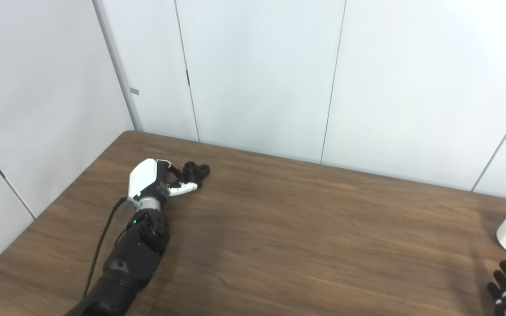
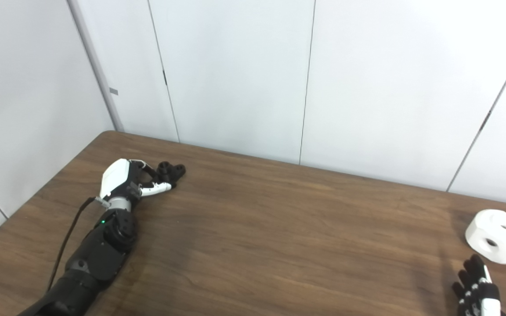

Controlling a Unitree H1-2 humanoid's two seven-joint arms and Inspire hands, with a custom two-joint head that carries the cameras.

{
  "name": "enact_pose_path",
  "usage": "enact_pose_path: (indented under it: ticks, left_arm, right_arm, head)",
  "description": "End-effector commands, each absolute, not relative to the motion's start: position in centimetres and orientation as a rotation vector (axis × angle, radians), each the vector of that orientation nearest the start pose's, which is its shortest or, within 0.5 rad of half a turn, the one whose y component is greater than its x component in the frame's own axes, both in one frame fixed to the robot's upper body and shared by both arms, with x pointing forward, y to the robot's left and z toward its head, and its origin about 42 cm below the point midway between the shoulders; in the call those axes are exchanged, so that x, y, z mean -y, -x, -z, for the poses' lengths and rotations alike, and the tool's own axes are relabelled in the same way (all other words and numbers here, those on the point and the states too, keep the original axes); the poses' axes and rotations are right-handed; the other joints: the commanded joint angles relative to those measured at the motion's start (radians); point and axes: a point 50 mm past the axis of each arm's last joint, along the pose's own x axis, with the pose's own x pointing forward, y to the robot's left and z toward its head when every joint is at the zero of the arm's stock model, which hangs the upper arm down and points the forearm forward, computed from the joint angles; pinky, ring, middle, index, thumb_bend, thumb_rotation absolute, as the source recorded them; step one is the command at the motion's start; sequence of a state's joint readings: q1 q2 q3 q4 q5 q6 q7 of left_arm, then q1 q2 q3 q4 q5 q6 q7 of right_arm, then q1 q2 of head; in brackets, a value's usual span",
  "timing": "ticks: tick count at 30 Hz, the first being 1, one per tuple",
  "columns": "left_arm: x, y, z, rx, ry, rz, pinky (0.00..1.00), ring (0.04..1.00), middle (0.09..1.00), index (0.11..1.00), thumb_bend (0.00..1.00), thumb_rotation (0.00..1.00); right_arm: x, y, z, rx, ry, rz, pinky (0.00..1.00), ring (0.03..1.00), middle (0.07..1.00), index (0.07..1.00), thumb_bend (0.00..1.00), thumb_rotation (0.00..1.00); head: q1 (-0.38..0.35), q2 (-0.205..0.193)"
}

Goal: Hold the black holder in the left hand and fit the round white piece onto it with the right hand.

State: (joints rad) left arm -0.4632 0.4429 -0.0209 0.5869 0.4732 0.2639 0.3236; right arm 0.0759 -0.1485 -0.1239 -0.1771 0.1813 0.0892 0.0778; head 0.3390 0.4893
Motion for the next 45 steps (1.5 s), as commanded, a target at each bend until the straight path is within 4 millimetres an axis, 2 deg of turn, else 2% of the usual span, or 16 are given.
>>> enact_pose_path:
  ticks: [1, 13, 18, 25, 45]
  left_arm:
    - [-40.5, -42.2, -14.9, -0.219, -0.994, -0.477, 1.00, 0.939, 0.812, 0.487, 0.52, 0.05]
    - [-39.4, -40.8, -14.7, -0.175, -1.050, -0.419, 1.00, 0.952, 0.829, 0.487, 0.52, 0.05]
    - [-38.3, -39.8, -14.6, -0.144, -1.067, -0.378, 1.00, 0.954, 0.837, 0.487, 0.52, 0.05]
    - [-36.4, -38.3, -13.9, -0.095, -1.046, -0.328, 1.00, 0.958, 0.842, 0.487, 0.52, 0.05]
    - [-27.6, -32.1, -11.9, 0.063, -0.983, -0.159, 1.00, 0.971, 0.849, 0.486, 0.52, 0.05]
  right_arm:
    - [28.7, -25.6, -13.5, 0.060, -0.010, 0.029, 1.00, 1.000, 1.000, 1.000, 0.56, 1.00]
    - [28.4, -25.8, -13.5, 0.065, -0.005, 0.034, 1.00, 1.000, 1.000, 1.000, 0.56, 1.00]
    - [28.2, -25.8, -13.6, 0.062, 0.001, 0.032, 1.00, 1.000, 1.000, 1.000, 0.58, 1.00]
    - [28.0, -25.7, -13.7, 0.061, -0.003, 0.033, 1.00, 1.000, 1.000, 1.000, 0.54, 1.00]
    - [27.6, -25.8, -13.3, 0.051, 0.018, 0.046, 1.00, 1.000, 1.000, 1.000, 0.55, 1.00]
  head:
    - [0.000, 0.001]
    - [-0.016, 0.004]
    - [-0.025, 0.008]
    - [-0.040, 0.013]
    - [-0.101, 0.036]
